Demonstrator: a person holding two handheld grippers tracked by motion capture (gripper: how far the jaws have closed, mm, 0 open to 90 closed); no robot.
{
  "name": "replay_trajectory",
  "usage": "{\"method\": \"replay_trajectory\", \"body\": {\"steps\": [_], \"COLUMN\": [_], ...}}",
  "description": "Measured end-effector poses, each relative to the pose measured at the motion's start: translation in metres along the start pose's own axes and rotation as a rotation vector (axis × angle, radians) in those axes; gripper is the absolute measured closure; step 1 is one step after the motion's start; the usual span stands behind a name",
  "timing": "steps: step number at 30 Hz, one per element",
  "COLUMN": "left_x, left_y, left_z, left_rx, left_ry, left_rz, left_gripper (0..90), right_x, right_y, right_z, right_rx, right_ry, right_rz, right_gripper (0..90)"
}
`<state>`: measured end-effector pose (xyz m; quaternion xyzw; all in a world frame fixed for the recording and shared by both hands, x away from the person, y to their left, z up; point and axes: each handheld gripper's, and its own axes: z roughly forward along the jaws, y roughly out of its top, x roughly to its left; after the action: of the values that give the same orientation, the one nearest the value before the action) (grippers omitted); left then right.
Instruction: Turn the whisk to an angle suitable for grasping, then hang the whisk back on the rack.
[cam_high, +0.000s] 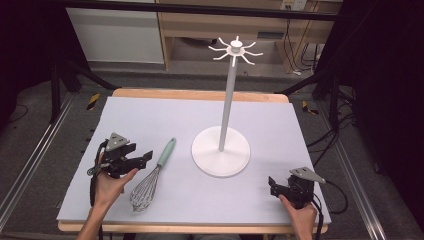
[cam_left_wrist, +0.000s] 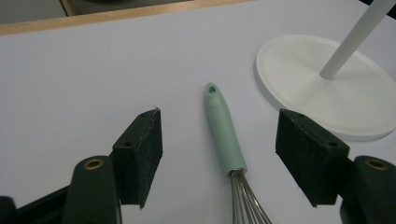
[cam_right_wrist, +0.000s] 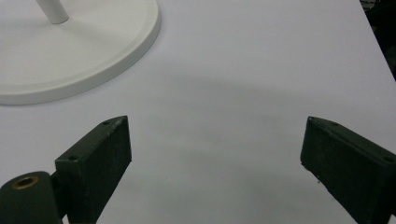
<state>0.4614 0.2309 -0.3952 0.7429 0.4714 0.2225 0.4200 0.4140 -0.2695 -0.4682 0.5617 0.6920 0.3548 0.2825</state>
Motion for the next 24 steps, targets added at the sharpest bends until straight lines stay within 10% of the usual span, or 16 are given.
{"method": "replay_trajectory", "body": {"steps": [24], "left_x": [-0.012], "left_y": [0.024], "left_z": [0.025], "left_rx": [0.087], "left_ry": [-0.024], "left_rz": [0.048], "left_gripper": [34.5], "right_x": [0.001], "right_y": [0.001], "right_z": [0.001], "right_rx": [0.0], "right_ry": [0.015], "right_rz": [-0.007], "right_gripper": [9.3]}}
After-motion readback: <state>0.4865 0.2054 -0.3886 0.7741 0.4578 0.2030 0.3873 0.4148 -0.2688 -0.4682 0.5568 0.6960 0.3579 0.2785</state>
